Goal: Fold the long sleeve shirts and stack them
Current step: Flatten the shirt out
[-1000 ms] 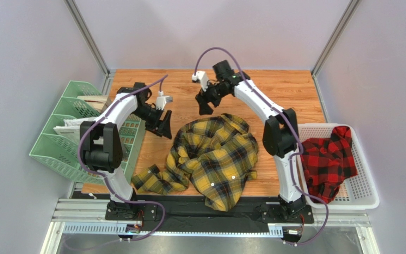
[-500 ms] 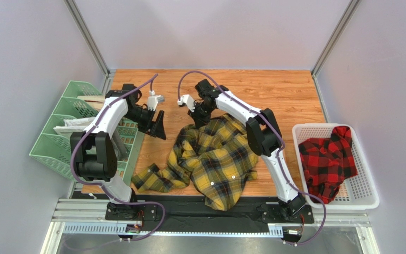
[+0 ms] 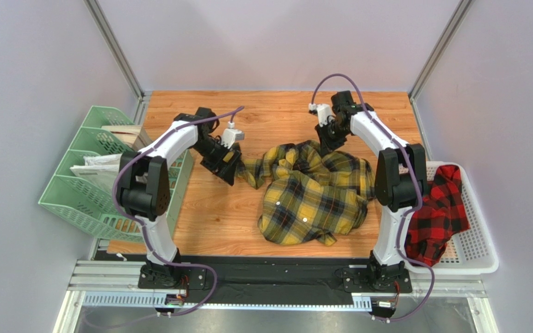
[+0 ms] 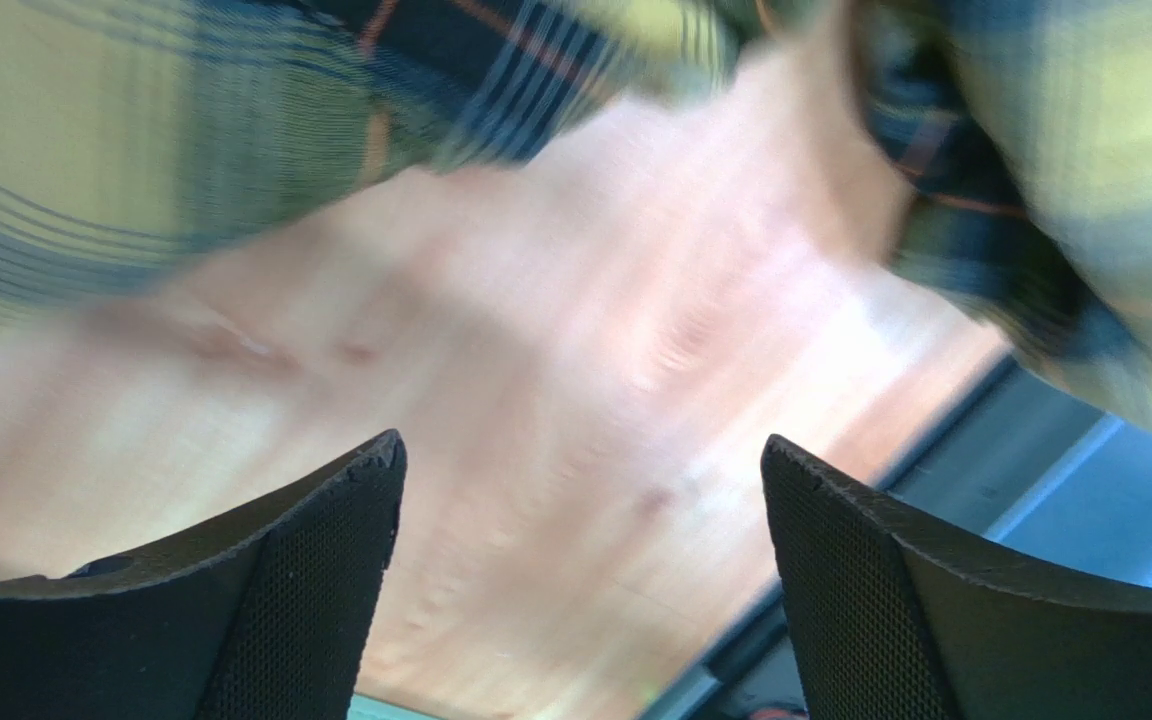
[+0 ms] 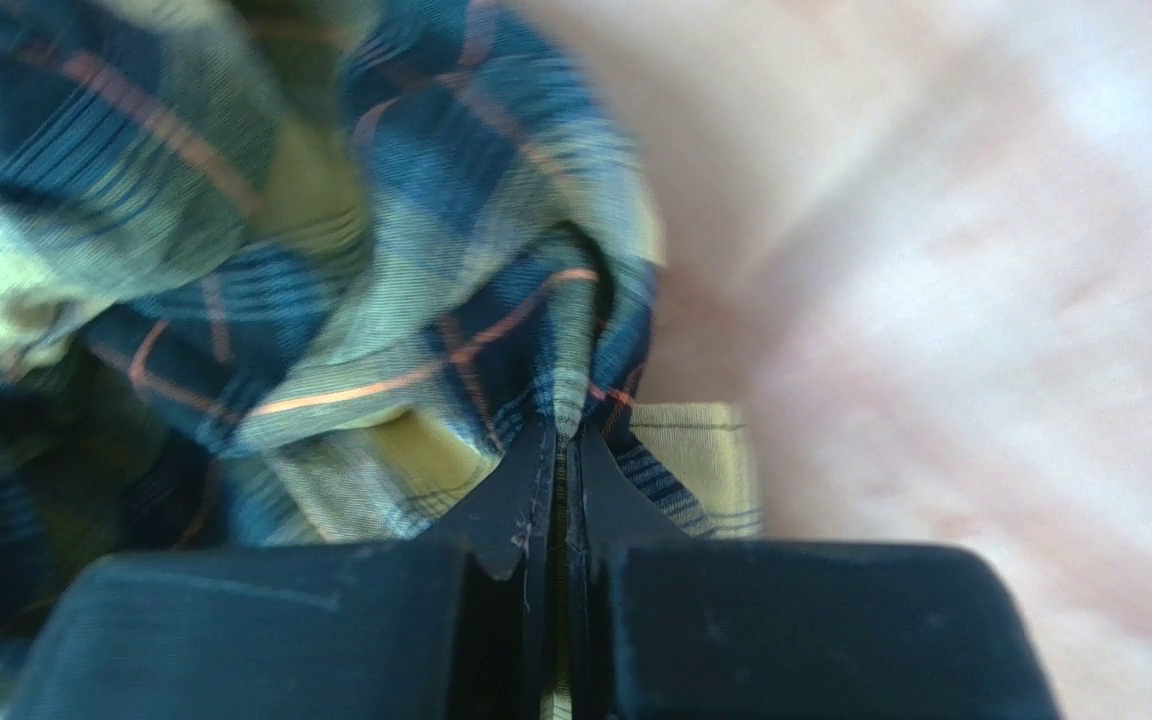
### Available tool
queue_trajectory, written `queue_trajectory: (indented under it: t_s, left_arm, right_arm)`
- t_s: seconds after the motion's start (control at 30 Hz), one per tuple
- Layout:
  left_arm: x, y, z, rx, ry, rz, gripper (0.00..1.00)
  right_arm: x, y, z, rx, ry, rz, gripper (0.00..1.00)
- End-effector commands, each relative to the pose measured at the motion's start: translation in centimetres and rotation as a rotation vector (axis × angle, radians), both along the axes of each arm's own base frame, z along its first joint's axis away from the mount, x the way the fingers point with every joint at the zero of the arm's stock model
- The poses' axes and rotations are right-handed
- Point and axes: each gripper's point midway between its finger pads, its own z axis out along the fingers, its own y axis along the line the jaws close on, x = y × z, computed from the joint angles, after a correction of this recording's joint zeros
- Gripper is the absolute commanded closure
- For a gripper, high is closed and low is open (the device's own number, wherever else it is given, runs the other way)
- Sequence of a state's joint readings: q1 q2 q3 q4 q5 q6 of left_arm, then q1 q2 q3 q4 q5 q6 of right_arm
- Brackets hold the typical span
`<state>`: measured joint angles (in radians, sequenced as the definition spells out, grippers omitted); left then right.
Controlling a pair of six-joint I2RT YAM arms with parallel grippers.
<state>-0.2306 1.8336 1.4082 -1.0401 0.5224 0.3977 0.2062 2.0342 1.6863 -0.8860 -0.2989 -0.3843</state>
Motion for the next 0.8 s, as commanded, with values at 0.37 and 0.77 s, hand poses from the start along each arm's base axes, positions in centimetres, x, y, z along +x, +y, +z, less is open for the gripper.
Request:
queue_trajectory:
  t_s: [0.37, 0.77]
  left_arm:
    - [10.0, -2.9, -2.2, 0.073, -0.195, 0.017, 0.01]
    - [12.4, -2.9, -4.6, 0.125, -0.040, 0.115, 0.61]
  right_arm:
    - [-10.6, 6.2, 0.1, 0.182, 0.215, -0.042, 1.00]
    - [-10.9, 4.9, 4.1, 0.172, 0.146, 0.102, 0.60]
